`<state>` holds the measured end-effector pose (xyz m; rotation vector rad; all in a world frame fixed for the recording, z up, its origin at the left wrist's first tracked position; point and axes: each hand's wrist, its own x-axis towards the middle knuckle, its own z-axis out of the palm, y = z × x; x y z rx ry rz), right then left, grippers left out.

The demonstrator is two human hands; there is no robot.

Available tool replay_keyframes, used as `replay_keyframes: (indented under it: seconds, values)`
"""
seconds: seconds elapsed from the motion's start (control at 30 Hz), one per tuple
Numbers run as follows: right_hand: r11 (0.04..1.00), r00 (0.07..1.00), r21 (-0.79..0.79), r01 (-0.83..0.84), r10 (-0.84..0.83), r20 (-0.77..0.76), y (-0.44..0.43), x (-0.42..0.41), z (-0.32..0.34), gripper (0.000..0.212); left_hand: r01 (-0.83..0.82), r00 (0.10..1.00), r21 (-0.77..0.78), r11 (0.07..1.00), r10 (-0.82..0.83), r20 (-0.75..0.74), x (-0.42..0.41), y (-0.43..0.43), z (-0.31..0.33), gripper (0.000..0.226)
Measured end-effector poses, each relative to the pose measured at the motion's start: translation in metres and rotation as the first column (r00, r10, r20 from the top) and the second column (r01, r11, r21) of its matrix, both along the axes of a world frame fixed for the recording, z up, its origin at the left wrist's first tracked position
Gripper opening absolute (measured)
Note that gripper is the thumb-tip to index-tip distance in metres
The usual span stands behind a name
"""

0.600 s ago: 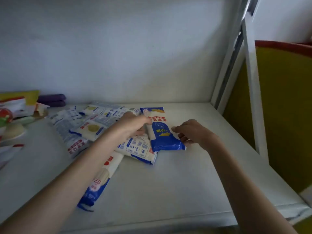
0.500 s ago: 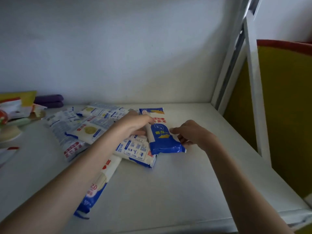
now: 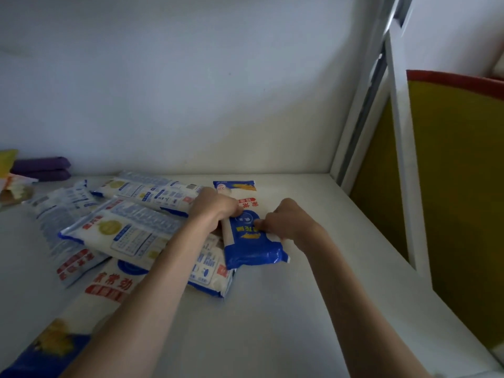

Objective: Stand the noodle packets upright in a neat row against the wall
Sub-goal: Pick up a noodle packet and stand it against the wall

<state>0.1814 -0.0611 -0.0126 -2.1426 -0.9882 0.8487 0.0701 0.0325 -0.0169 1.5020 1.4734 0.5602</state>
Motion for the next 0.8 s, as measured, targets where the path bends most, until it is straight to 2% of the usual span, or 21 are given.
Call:
replay_keyframes:
  seconds: [0.27, 0.43, 0.63, 0.7, 0.8]
  values:
    - [0.979, 0.991, 0.163, 0.124, -0.115, -0.065, 0.003, 0.010, -0.004, 0.021, -0.067, 0.979, -0.050, 0.997, 0.075, 0.189, 0.007, 0.009, -0.010, 0.039]
    - [0.950, 0.990, 0.289, 0.122, -0.137, 0.035, 0.009, 0.013, -0.010, 0.018, -0.037, 0.939, -0.043, 0.998, 0.050, 0.340, 0.018, 0.014, 0.001, 0.019]
    - [0.935, 0.988, 0.334, 0.123, -0.085, -0.127, 0.012, 0.027, -0.006, 0.024, 0.024, 0.900, 0.024, 0.999, -0.032, 0.435, 0.032, 0.025, 0.027, 0.022]
    - [0.928, 0.982, 0.353, 0.116, -0.053, -0.184, 0.016, 0.033, -0.004, 0.027, 0.023, 0.881, 0.077, 0.997, -0.057, 0.469, 0.038, 0.033, 0.032, 0.026]
    - [0.925, 0.975, 0.365, 0.109, -0.027, -0.222, 0.029, 0.042, -0.004, 0.042, 0.012, 0.852, 0.207, 0.978, -0.118, 0.510, 0.047, 0.042, 0.037, 0.034]
